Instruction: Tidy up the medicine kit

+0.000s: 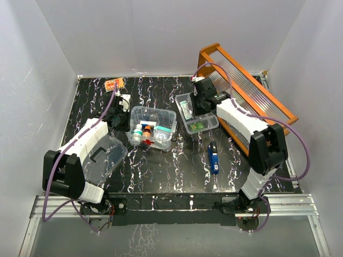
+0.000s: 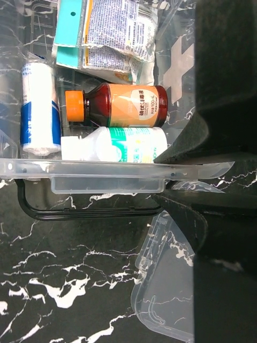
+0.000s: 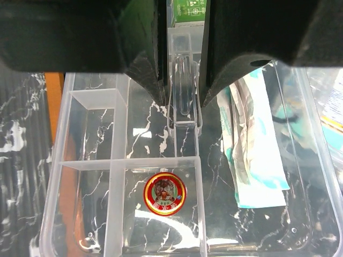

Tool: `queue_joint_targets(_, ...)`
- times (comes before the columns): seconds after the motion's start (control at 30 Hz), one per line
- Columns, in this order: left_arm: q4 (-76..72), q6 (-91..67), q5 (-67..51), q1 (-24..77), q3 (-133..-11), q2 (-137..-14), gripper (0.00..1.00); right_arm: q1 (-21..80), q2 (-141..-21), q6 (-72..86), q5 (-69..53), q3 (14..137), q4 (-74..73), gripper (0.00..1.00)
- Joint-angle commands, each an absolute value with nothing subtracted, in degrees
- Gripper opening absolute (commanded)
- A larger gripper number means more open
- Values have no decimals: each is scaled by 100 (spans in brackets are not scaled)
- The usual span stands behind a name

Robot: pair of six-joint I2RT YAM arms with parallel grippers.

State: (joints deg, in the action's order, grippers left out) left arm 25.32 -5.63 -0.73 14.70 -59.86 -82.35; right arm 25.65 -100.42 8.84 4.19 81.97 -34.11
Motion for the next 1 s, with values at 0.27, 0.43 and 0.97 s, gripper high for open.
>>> queue_joint_targets(0.27,2654,-55,-1262,1460,-5883,-7684,16,2747,-9206,997,481,8944,-4104,2)
queue_joint_targets(0.43,2898,-479,-1116,1467,-6038,-7804,34,3094,-9252,763,494,9165,-4279,2)
queue_joint_targets(0.97,3718,-2355,1697,1454,-6641,-6853,60,4148,-10547,-429,-286,10779,-4998,1)
